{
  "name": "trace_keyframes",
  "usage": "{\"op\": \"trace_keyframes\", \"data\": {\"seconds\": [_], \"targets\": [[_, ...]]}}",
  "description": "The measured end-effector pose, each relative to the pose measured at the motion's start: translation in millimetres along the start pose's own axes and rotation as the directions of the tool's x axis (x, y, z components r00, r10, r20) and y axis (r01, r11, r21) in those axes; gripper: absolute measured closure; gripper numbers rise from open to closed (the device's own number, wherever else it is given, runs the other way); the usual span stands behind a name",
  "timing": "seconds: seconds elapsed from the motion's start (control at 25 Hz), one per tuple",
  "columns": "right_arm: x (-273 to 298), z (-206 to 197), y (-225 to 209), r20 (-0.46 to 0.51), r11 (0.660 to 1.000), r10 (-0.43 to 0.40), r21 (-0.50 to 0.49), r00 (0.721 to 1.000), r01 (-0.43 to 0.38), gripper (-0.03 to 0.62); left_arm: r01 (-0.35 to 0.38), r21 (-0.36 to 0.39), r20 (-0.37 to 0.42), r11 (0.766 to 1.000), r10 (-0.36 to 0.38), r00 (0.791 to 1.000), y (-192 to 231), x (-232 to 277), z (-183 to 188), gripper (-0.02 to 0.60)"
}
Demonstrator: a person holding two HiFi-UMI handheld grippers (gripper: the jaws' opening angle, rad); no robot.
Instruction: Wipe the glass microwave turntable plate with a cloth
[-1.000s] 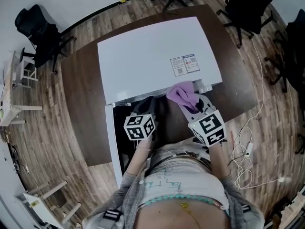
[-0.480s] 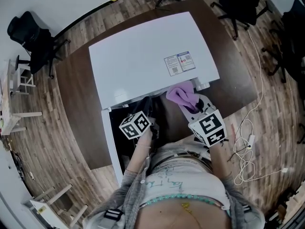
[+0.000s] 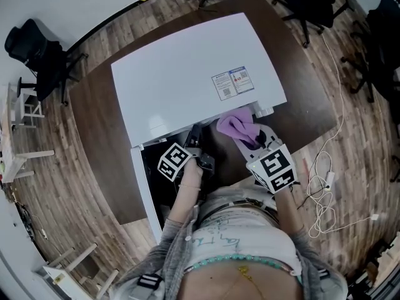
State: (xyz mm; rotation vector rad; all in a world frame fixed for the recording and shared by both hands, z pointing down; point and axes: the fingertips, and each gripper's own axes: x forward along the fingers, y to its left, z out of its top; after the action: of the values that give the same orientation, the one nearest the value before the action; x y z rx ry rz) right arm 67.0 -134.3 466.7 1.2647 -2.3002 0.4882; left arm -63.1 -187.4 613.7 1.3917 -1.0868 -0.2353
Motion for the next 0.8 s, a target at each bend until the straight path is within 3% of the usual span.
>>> {"op": "trace_keyframes", "data": {"seconds": [0.16, 0.6, 0.8], "targets": [[0, -4, -1, -0.005, 1.000, -0.006, 0.007, 1.000, 0.006, 0.480, -0.018, -0.089, 0.015, 0.996, 0.020, 1.000, 7, 8, 3, 0.381], [-4, -11, -12, -0.018, 0.999, -0.035, 0.040, 0.999, 0.036, 0.480, -0.115, -0.168, -0.001, 0.979, 0.116, 0.993, 16, 22, 5, 0.377], [-4, -11, -15, -0.012, 0.998, -0.039, 0.049, 0.999, 0.039, 0.480, -0.123, -0.180, -0.029, 0.976, 0.119, 0.992, 17, 24, 5, 0.377]]}}
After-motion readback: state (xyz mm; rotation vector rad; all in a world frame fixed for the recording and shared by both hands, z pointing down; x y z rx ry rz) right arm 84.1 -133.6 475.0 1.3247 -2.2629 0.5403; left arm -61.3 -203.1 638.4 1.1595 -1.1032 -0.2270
